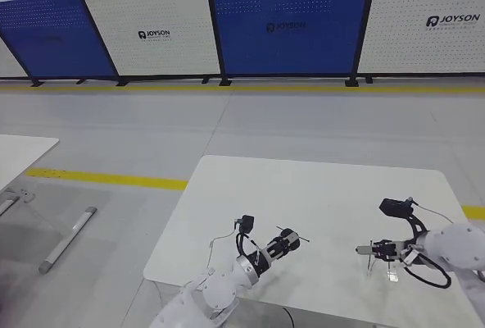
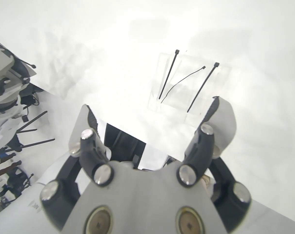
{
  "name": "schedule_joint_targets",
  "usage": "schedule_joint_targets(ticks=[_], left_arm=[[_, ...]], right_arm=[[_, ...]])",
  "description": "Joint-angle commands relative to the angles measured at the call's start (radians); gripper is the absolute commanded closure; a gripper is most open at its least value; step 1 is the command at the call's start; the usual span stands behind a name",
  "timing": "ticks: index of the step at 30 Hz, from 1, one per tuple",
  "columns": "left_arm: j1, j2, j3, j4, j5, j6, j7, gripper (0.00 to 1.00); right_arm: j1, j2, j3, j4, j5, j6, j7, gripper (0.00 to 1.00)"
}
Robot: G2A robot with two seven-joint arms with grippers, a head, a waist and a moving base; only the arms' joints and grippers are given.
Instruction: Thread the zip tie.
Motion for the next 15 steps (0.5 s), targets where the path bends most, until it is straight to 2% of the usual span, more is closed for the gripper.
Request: schedule_joint_targets(ticks=[1,4,5,7,9,11,15], left_arm=[[0.0,0.0,0.0,0.0,0.0,0.0,0.0,1.0],[0.0,0.0,0.0,0.0,0.0,0.0,0.0,1.0],[0.0,0.0,0.0,0.0,0.0,0.0,0.0,1.0],[0.0,0.0,0.0,0.0,0.0,0.0,0.0,1.0],[0.0,0.0,0.0,0.0,0.0,0.0,0.0,1.0],[0.0,0.0,0.0,0.0,0.0,0.0,0.0,1.0],[0.0,0.0,0.0,0.0,0.0,0.0,0.0,1.0]], right_arm=[[0.011,-0.003,-0.013,0.009,-0.013,0.015,0.002,0.48],[0.019,-0.006,-0.022,0.024,-0.031,0.015,0.008,0.58],[0.02,-0.008,-0.024,0.027,-0.036,0.015,0.01,0.66],[0.02,-0.009,-0.031,0.036,-0.047,0.015,0.01,0.7],[0.023,-0.013,-0.039,0.047,-0.058,0.015,0.01,0.69],[0.027,-0.017,-0.048,0.058,-0.067,0.015,0.01,0.73],[0.036,-0.025,-0.062,0.083,-0.077,0.015,0.01,0.71]])
